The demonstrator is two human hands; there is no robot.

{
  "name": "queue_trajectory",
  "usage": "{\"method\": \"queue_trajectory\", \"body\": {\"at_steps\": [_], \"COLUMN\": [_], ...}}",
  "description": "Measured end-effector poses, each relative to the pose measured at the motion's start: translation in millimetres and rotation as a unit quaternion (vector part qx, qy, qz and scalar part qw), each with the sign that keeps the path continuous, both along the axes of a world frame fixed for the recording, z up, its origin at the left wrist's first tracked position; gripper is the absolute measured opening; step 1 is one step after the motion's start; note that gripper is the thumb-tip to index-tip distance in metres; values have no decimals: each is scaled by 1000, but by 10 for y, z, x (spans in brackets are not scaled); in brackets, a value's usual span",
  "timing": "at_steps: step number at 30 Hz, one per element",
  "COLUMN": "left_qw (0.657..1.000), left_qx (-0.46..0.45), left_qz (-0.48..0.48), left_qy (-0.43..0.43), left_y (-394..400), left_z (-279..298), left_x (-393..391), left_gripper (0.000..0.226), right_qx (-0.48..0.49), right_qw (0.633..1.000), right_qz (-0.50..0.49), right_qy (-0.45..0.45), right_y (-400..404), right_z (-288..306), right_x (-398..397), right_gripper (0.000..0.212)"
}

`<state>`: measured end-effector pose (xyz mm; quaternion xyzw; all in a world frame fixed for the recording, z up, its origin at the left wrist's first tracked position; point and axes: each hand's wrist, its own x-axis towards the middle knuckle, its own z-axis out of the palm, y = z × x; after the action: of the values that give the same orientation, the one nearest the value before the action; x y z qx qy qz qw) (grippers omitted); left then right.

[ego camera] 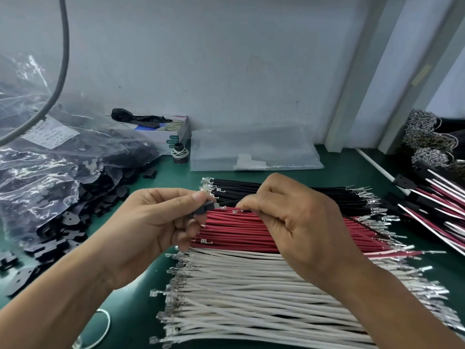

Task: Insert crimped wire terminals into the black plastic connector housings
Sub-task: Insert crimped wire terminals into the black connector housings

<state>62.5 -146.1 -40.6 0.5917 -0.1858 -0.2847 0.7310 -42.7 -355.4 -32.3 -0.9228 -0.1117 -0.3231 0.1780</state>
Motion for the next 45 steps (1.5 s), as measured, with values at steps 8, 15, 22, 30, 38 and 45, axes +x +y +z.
{"method": "queue_trajectory", "body": {"at_steps": [8,15,22,30,38,45], "left_qw": [995,995,990,938,958,952], "left_qx": [67,54,43,96,78,69], "left_qz": [28,27,44,73,26,34], "left_qy": [-66,-76,-131,-324,-275,-295], "left_y": [16,-8,-89,-56,-22,-97], "left_z": [13,-14,-39,-67,-72,-73], "left_x": [14,-15,-109,-100,-58,-97], "left_gripper": [52,52,32,22,33,11], "right_qx": [12,63,125,140,137,5], "right_qw": [995,993,986,986,988,998], "right_qz": [8,-8,-28,-39,-11,-59], "right_qy": [98,105,107,82,68,26], "right_y": [61,132,187,64,149,75], "right_z": [37,-20,-74,-87,-82,45], "right_x": [-19,6,48,12,22,-47], "right_gripper": [21,21,16,16,24,19]}}
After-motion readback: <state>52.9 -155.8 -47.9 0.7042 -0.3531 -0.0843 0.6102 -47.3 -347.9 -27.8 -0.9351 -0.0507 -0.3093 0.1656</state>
